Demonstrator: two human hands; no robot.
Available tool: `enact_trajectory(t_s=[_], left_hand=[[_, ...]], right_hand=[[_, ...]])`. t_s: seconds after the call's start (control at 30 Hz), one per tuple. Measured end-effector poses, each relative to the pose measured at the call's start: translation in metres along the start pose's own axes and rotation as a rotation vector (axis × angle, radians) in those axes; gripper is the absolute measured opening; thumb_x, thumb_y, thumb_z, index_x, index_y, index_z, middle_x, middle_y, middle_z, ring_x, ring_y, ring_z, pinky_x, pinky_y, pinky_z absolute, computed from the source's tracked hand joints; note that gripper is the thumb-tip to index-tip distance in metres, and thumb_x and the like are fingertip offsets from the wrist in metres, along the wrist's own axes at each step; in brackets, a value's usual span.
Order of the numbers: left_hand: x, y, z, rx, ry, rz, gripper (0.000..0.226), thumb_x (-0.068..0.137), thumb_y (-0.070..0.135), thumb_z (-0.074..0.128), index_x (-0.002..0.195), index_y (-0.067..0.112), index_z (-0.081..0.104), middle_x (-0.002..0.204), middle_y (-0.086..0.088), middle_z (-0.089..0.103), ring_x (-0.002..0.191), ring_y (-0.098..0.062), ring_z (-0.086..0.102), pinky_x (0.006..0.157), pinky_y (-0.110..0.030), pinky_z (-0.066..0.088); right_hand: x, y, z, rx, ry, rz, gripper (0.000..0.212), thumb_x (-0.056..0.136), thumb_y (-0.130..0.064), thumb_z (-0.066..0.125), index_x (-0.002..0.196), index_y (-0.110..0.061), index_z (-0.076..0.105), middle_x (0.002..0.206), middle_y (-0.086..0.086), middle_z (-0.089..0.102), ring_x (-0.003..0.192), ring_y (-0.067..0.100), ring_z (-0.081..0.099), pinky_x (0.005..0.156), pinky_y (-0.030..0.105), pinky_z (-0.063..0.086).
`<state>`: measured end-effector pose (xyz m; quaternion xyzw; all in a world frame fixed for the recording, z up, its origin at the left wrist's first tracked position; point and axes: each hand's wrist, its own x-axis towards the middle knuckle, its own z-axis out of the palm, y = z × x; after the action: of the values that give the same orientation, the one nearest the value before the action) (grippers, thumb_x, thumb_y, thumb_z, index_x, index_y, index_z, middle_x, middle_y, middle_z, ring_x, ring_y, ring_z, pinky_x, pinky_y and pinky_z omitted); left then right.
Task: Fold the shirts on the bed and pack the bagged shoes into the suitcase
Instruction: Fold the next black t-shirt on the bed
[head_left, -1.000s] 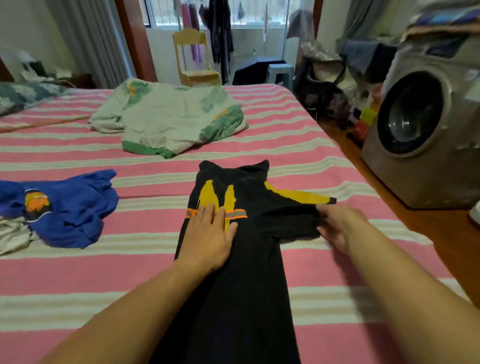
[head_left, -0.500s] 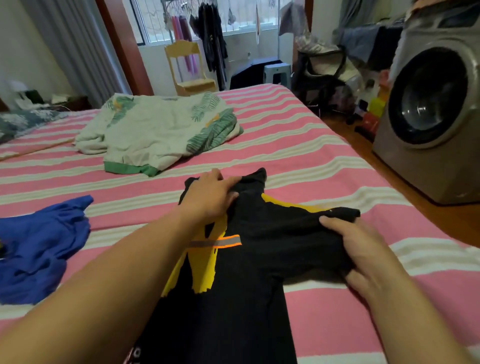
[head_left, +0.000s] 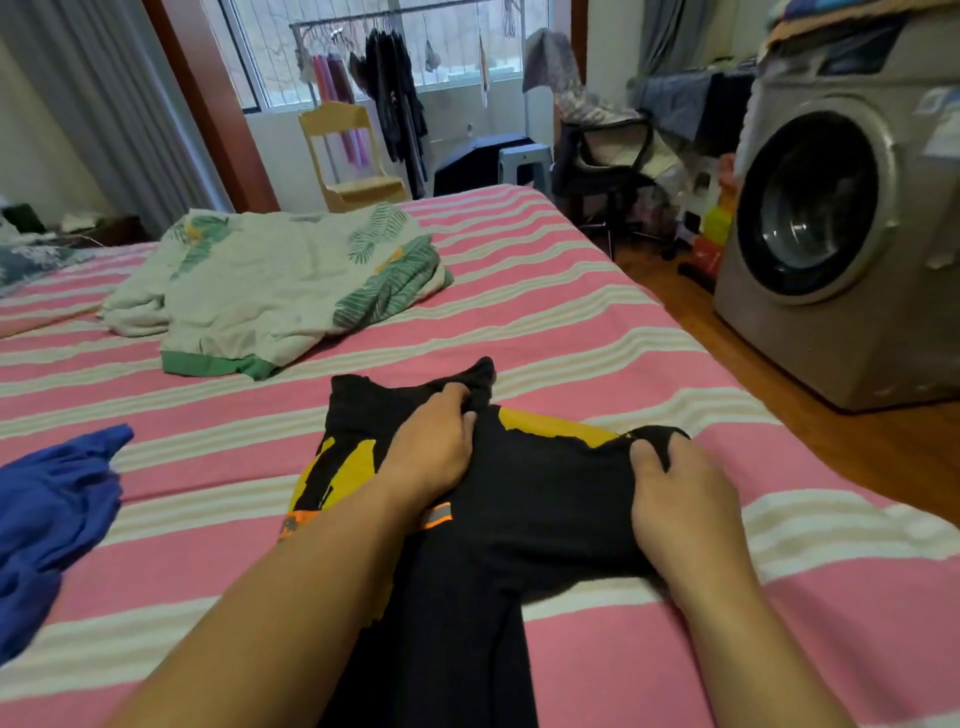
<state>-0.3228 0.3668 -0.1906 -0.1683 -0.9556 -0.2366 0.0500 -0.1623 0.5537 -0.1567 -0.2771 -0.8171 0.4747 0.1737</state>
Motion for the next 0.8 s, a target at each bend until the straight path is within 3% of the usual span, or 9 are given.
enact_trajectory(t_s=[0.17, 0.27, 0.37, 0.47, 0.53, 0.6, 0.67, 0.73, 0.8], left_hand=[[-0.006, -0.007, -0.042, -0.215, -0.258, -0.084, 0.043, 0.102, 0.046, 0.053, 0.136, 0.022, 0.043, 0.123, 0.000, 0.061, 0.115, -0.023, 0.059, 0.099, -0.040, 0.047], [-0.063, -0.012, -0.045, 0.148, -0.367, 0.019, 0.071, 0.095, 0.075, 0.025, 0.158, 0.043, 0.015, 0.168, 0.001, 0.017, 0.155, -0.024, 0.013, 0.126, -0.042, 0.014], [-0.119, -0.014, -0.024, 0.399, -0.295, 0.050, 0.080, 0.080, 0.082, -0.014, 0.155, 0.052, -0.014, 0.169, 0.002, -0.014, 0.155, -0.025, -0.018, 0.125, -0.048, -0.007], [-0.116, -0.010, -0.013, 0.399, -0.270, -0.004, 0.068, 0.092, 0.077, -0.001, 0.154, 0.053, -0.016, 0.169, 0.000, -0.016, 0.154, -0.030, -0.020, 0.124, -0.054, -0.010], [-0.105, -0.011, -0.019, 0.335, -0.334, -0.029, 0.070, 0.094, 0.077, 0.010, 0.156, 0.052, -0.010, 0.169, -0.001, -0.016, 0.154, -0.033, -0.020, 0.123, -0.055, -0.010], [-0.100, -0.011, -0.040, -0.014, -0.390, -0.077, 0.072, 0.096, 0.072, 0.037, 0.158, 0.047, 0.013, 0.170, -0.001, 0.000, 0.156, -0.032, -0.004, 0.126, -0.052, 0.000], [-0.099, -0.014, -0.078, -0.782, -0.189, -0.255, 0.057, 0.096, 0.055, 0.057, 0.148, 0.036, 0.044, 0.161, -0.005, 0.038, 0.147, -0.026, 0.036, 0.122, -0.044, 0.028], [-0.099, -0.027, -0.111, -1.467, -0.027, -0.492, 0.044, 0.101, 0.046, 0.053, 0.135, 0.018, 0.054, 0.138, -0.014, 0.058, 0.127, -0.028, 0.058, 0.107, -0.044, 0.046], [-0.104, -0.050, -0.128, -1.704, -0.049, -0.646, 0.051, 0.102, 0.052, 0.046, 0.132, 0.012, 0.053, 0.126, -0.020, 0.063, 0.117, -0.036, 0.063, 0.098, -0.051, 0.050]], right_hand=[[0.002, -0.002, -0.003, 0.201, -0.137, 0.015, 0.026, 0.101, -0.028, 0.051, 0.125, -0.019, 0.059, 0.114, -0.007, 0.064, 0.106, 0.016, 0.060, 0.091, 0.037, 0.049], [-0.001, -0.004, -0.007, 0.225, -0.304, -0.044, 0.025, 0.097, -0.022, 0.057, 0.119, -0.034, 0.060, 0.105, -0.018, 0.069, 0.096, 0.004, 0.065, 0.074, 0.025, 0.051], [-0.005, -0.005, -0.003, 0.042, -0.339, -0.082, 0.032, 0.097, -0.016, 0.053, 0.121, -0.037, 0.056, 0.107, -0.016, 0.066, 0.095, 0.006, 0.062, 0.071, 0.025, 0.047], [-0.014, -0.012, -0.003, 0.009, -0.346, -0.001, 0.037, 0.095, -0.007, 0.048, 0.117, -0.035, 0.061, 0.108, -0.006, 0.070, 0.098, 0.018, 0.067, 0.085, 0.039, 0.054], [-0.018, -0.028, -0.008, 0.129, -0.377, 0.137, 0.037, 0.095, 0.001, 0.045, 0.112, -0.026, 0.064, 0.108, 0.010, 0.072, 0.090, 0.026, 0.070, 0.080, 0.041, 0.058], [-0.023, -0.059, -0.013, 0.075, -0.328, 0.075, 0.036, 0.095, 0.005, 0.045, 0.114, -0.020, 0.063, 0.114, 0.016, 0.069, 0.084, 0.027, 0.064, 0.072, 0.036, 0.052], [-0.031, -0.099, -0.004, -0.021, -0.316, -0.081, 0.053, 0.096, 0.004, 0.046, 0.140, -0.024, 0.053, 0.122, 0.006, 0.060, 0.091, 0.024, 0.057, 0.070, 0.032, 0.046], [-0.047, -0.137, 0.014, -0.011, -0.497, -0.163, 0.061, 0.098, -0.001, 0.047, 0.150, -0.030, 0.038, 0.130, 0.008, 0.057, 0.089, 0.026, 0.060, 0.066, 0.031, 0.050], [-0.063, -0.165, 0.040, -0.077, -0.826, -0.101, 0.037, 0.103, -0.015, 0.050, 0.134, -0.029, 0.036, 0.126, 0.018, 0.060, 0.074, 0.031, 0.068, 0.067, 0.039, 0.059]])
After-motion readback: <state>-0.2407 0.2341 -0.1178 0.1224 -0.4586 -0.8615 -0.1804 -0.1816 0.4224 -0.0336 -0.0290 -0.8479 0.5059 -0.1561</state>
